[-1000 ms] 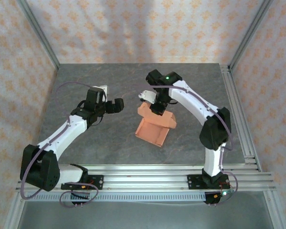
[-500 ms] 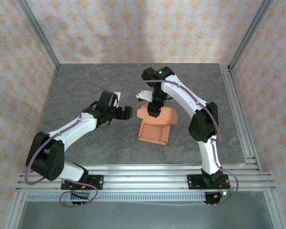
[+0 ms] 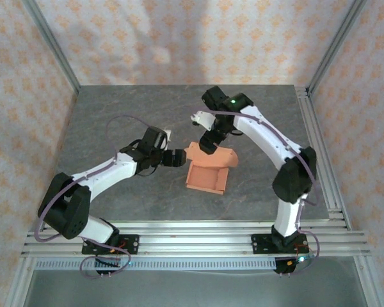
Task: Fold the paper box
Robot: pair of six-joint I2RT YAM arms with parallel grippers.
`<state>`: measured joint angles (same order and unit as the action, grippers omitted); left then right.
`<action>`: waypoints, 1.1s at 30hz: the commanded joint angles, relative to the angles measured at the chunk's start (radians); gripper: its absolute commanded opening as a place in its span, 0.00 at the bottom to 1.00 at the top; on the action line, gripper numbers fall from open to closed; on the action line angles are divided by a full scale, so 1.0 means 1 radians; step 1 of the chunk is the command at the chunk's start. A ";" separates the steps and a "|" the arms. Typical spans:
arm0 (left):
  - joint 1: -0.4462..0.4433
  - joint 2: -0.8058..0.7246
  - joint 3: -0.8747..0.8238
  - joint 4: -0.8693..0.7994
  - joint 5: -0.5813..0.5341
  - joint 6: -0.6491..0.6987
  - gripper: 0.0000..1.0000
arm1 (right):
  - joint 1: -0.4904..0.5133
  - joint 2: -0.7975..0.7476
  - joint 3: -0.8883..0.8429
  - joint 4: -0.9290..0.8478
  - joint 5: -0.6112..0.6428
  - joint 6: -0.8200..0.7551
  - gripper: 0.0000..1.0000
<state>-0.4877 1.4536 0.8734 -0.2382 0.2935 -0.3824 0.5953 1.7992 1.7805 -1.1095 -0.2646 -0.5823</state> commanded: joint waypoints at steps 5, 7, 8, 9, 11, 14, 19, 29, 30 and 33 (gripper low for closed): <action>-0.052 -0.033 -0.074 0.005 0.060 -0.146 0.87 | -0.002 -0.304 -0.311 0.462 -0.011 0.383 0.87; -0.062 -0.022 -0.076 0.007 0.064 -0.145 0.85 | -0.002 -0.391 -0.401 0.548 0.055 0.492 0.86; -0.065 -0.012 -0.075 0.007 0.066 -0.146 0.83 | -0.002 -0.439 -0.449 0.580 0.084 0.535 0.85; -0.066 -0.001 -0.068 0.003 0.068 -0.177 0.81 | -0.002 -0.488 -0.494 0.604 0.118 0.582 0.85; -0.068 0.019 -0.056 -0.001 0.067 -0.184 0.77 | -0.002 -0.588 -0.591 0.639 0.192 0.670 0.84; -0.068 0.048 -0.037 -0.002 0.070 -0.203 0.73 | -0.002 -0.755 -0.742 0.661 0.286 0.781 0.83; -0.068 0.087 -0.022 0.020 0.108 -0.228 0.72 | 0.024 -0.977 -0.957 0.635 0.308 0.950 0.81; -0.073 0.129 -0.014 0.060 0.136 -0.256 0.69 | 0.222 -0.980 -1.223 0.784 0.451 1.166 0.73; -0.073 0.130 -0.014 0.060 0.136 -0.257 0.69 | 0.225 -0.950 -1.233 0.810 0.452 1.177 0.69; -0.074 0.132 -0.012 0.058 0.135 -0.255 0.69 | 0.234 -0.863 -1.258 0.892 0.456 1.212 0.54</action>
<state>-0.5514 1.5757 0.8371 -0.1951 0.4168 -0.6285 0.8188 0.8906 0.5377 -0.3462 0.1368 0.5529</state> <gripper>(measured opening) 0.688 0.564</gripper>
